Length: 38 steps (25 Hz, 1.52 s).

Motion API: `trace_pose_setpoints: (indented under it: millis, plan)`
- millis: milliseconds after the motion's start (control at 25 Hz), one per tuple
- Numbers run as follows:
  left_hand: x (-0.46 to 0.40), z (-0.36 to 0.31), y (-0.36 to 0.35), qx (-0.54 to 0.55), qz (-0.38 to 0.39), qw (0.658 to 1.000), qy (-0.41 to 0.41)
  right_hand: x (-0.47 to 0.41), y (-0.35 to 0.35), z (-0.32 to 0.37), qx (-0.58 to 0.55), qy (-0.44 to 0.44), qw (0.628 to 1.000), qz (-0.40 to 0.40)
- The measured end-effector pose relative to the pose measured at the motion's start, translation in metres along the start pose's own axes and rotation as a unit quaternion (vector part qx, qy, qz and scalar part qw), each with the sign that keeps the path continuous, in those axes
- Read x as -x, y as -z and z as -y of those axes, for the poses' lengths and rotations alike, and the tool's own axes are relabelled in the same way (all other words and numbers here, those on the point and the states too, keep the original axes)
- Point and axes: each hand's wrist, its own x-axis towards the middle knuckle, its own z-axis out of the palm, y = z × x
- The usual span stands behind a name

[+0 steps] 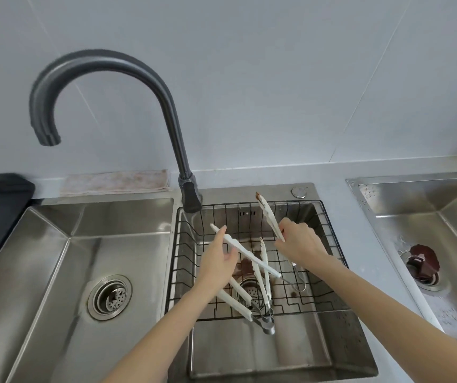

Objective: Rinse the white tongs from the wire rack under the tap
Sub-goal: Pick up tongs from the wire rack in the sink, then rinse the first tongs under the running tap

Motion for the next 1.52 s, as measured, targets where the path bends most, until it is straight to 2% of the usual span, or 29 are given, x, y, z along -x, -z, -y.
trace_pose_setpoints:
  millis: [120, 280, 640, 920, 1200, 1400, 1520]
  plan:
    - [0.005, 0.001, 0.011, 0.08, -0.046, 0.996, 0.012, 0.014, 0.002, 0.023, -0.02, 0.027, 0.999, -0.005]
    - [0.019, 0.011, 0.032, 0.122, -0.096, 0.988, -0.001, 0.033, -0.004, 0.056, -0.065, 0.071, 0.995, 0.004]
    - [0.05, 0.059, 0.104, 0.237, -0.147, 0.96, -0.007, 0.064, -0.03, 0.146, -0.167, 0.122, 0.978, 0.03]
    - [0.062, 0.096, 0.17, 0.321, -0.085, 0.942, 0.049, 0.069, -0.058, 0.211, -0.228, 0.114, 0.967, 0.025]
    - [0.046, 0.125, 0.224, 0.307, -0.063, 0.948, 0.05, 0.054, -0.076, 0.262, -0.273, 0.081, 0.958, 0.031]
    - [0.023, 0.142, 0.251, 0.292, -0.05, 0.953, 0.058, 0.025, -0.062, 0.26, -0.351, -0.02, 0.934, -0.064]
    - [0.011, 0.144, 0.26, 0.29, -0.037, 0.955, 0.052, 0.004, -0.049, 0.243, -0.266, -0.043, 0.944, -0.189]
